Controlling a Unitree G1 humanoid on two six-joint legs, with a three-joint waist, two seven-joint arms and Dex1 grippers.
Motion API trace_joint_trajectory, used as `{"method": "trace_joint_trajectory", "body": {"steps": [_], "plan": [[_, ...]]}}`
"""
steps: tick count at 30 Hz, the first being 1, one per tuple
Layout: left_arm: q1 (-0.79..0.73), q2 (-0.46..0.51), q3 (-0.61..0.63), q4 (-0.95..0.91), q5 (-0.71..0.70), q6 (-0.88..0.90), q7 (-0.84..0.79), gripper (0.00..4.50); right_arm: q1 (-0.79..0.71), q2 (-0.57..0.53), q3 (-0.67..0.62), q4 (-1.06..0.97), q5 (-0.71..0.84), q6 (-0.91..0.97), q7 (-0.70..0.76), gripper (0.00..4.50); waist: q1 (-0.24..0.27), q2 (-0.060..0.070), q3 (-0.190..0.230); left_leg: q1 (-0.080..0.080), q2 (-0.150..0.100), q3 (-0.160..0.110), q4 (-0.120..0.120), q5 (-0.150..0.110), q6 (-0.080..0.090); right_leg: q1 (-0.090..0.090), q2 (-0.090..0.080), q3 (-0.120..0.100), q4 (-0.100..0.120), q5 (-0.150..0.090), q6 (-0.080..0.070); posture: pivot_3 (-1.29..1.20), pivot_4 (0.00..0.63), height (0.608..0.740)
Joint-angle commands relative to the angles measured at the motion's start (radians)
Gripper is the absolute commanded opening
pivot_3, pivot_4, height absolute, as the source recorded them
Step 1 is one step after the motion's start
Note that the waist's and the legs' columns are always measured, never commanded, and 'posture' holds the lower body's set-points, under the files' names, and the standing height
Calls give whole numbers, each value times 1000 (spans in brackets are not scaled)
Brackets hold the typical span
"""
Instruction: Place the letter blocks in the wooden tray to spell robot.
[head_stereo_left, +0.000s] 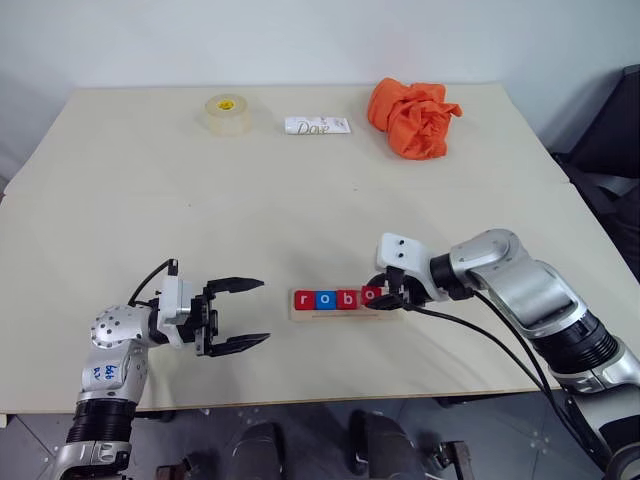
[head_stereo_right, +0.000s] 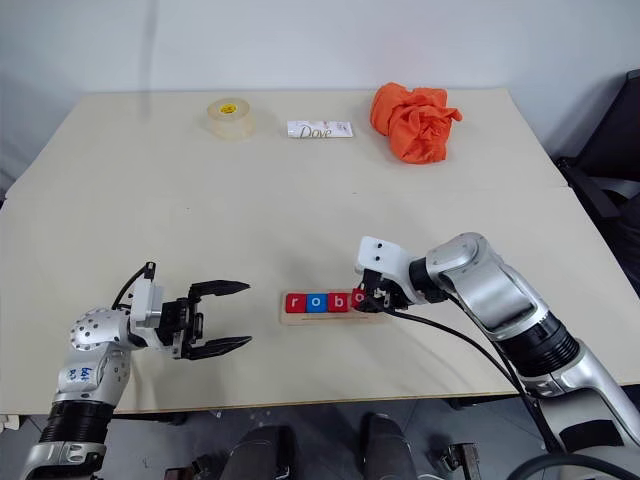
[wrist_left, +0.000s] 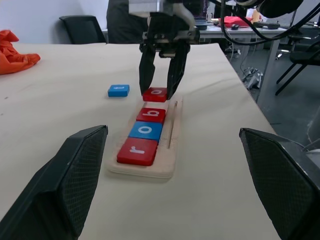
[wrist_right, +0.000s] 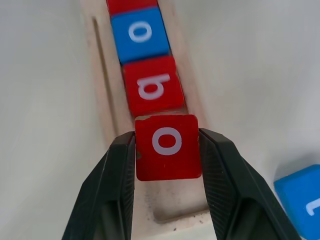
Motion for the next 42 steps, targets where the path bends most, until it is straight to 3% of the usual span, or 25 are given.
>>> {"method": "trace_joint_trajectory", "body": {"steps": [1, 24, 33, 42], "plan": [[27, 13, 24, -55, -22, -9, 16, 4500, -25, -3, 6, 13, -24, -37, 10, 1443, 0, 0, 0, 0, 0, 0, 0, 0, 0, 0, 0, 0, 0, 0, 0, 0, 150, 740], [33, 8, 22, -65, -18, -12, 45, 4500, -37, 65, 36, 26, -55, -65, 26, 1443, 0, 0, 0, 0, 0, 0, 0, 0, 0, 0, 0, 0, 1, 0, 0, 0, 150, 740], [7, 2, 16, -40, -14, -16, 42, 4500, -53, 20, -9, -26, -48, -36, 51, 4481, 0, 0, 0, 0, 0, 0, 0, 0, 0, 0, 0, 0, 1, 0, 0, 0, 150, 740], [-28, -9, 3, 3, -9, -28, 29, 4500, 116, -21, -290, -165, 124, -6, 0, 4481, 3, -1, 0, 0, 0, 0, 0, 0, 0, 1, 0, 0, 0, 0, 0, 0, 150, 740]]}}
